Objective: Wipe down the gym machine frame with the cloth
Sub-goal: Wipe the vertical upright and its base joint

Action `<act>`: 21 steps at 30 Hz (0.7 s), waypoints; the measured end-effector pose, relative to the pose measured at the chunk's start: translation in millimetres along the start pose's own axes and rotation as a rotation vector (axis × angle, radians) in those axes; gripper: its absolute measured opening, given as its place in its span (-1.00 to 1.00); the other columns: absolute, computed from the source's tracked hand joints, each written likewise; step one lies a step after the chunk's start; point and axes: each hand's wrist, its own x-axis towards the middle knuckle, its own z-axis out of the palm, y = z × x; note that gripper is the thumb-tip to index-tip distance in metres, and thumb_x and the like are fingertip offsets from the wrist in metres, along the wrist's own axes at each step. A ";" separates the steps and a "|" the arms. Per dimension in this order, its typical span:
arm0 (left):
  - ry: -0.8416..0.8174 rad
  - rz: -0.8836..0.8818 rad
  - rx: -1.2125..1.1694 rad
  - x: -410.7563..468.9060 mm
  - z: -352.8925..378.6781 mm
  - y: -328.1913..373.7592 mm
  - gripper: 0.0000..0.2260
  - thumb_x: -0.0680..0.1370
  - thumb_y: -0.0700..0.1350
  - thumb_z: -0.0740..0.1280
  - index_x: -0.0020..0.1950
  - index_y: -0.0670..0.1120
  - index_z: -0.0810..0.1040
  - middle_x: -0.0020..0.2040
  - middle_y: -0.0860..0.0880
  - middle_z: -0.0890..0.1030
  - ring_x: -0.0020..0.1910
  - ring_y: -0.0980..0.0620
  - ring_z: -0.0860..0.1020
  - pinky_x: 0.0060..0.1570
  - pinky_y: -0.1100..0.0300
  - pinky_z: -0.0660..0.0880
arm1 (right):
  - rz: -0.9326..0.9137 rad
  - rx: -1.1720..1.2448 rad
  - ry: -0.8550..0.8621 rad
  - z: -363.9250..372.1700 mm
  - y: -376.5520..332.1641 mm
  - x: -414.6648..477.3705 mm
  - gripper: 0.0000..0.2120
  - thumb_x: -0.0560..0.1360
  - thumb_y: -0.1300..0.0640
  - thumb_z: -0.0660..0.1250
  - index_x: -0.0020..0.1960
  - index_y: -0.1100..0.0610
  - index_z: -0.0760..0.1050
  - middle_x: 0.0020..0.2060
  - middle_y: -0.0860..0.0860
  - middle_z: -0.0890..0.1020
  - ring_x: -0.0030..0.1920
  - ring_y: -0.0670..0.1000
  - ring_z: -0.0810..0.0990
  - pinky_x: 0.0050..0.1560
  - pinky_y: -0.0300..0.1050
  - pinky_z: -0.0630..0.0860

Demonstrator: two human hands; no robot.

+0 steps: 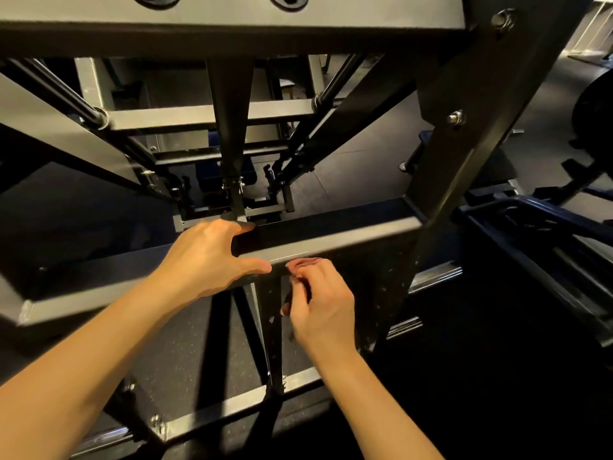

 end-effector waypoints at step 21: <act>0.005 0.008 -0.073 -0.6 4.6 -8.7 -0.12 0.35 0.42 0.40 0.55 0.00 0.38 0.47 -0.08 0.49 0.44 -0.11 0.44 0.35 -0.08 0.47 | 0.423 0.088 0.320 -40.2 53.6 23.1 -0.91 0.53 0.14 0.45 0.00 -0.01 0.59 0.07 -0.12 0.46 -0.03 -0.14 0.61 -0.04 -0.20 0.64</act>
